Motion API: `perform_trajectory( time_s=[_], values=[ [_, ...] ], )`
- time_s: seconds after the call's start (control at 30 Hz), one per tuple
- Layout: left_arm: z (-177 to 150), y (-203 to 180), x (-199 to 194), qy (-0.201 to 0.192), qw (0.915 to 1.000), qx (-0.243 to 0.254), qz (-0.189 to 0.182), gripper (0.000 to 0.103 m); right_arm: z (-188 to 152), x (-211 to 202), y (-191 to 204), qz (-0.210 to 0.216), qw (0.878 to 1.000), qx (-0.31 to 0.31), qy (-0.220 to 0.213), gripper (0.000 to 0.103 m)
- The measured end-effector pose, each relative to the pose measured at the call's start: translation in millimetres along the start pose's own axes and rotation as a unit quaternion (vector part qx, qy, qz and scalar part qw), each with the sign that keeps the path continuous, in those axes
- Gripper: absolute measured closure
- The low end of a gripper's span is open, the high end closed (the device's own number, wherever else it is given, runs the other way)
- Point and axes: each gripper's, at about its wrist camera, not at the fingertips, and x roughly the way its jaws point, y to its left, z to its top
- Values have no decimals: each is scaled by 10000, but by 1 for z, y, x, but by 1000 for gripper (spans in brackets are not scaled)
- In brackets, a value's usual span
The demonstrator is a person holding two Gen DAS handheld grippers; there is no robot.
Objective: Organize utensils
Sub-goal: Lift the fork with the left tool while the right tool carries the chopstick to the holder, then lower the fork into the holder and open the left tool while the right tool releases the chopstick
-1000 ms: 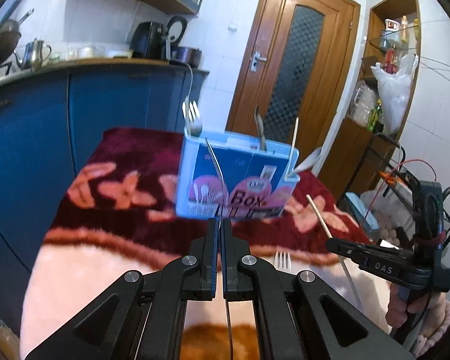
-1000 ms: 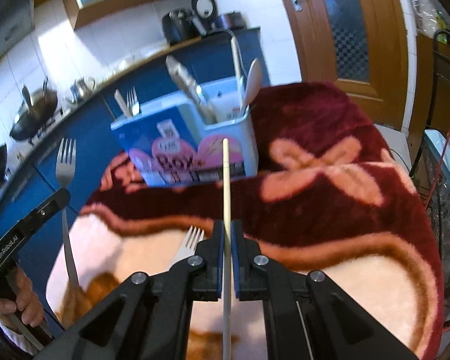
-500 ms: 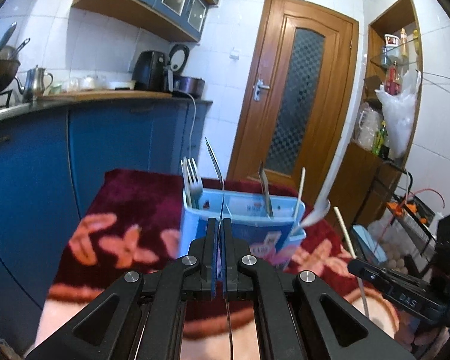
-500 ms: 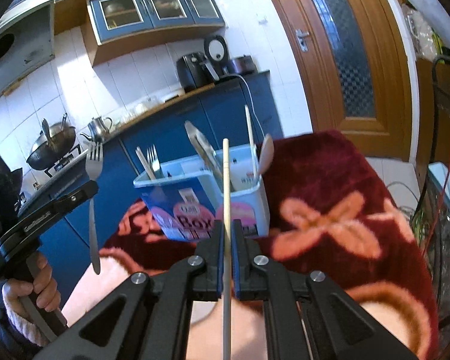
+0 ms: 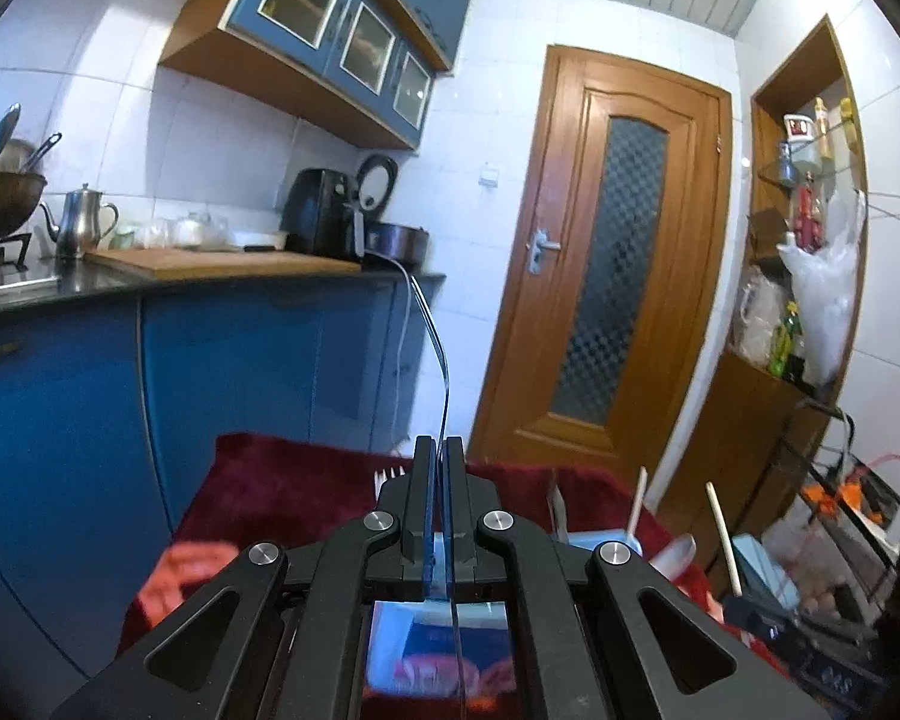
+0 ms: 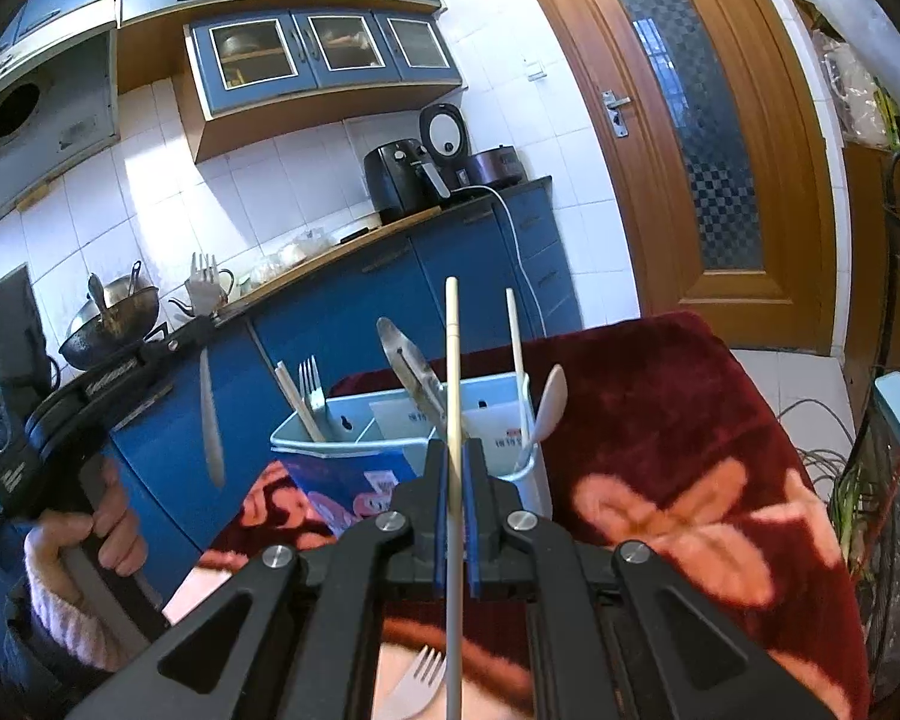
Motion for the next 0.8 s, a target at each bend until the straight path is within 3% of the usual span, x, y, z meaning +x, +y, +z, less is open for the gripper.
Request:
perform_trajectory(
  time_s=[0.4, 0.57, 0.8],
  values=[
    [-5, -3, 54, -638, 9970, -48, 438, 101, 22, 36, -3, 95, 9998, -21, -152, 97],
    [-18, -2, 65, -556, 9971, 12, 515, 101, 40, 50, -6, 210, 9988, -2, -452, 97],
    [-27, 0, 71, -449, 9979, 24, 468, 101, 54, 81, 0, 45, 9941, -244, -1055, 97]
  ],
)
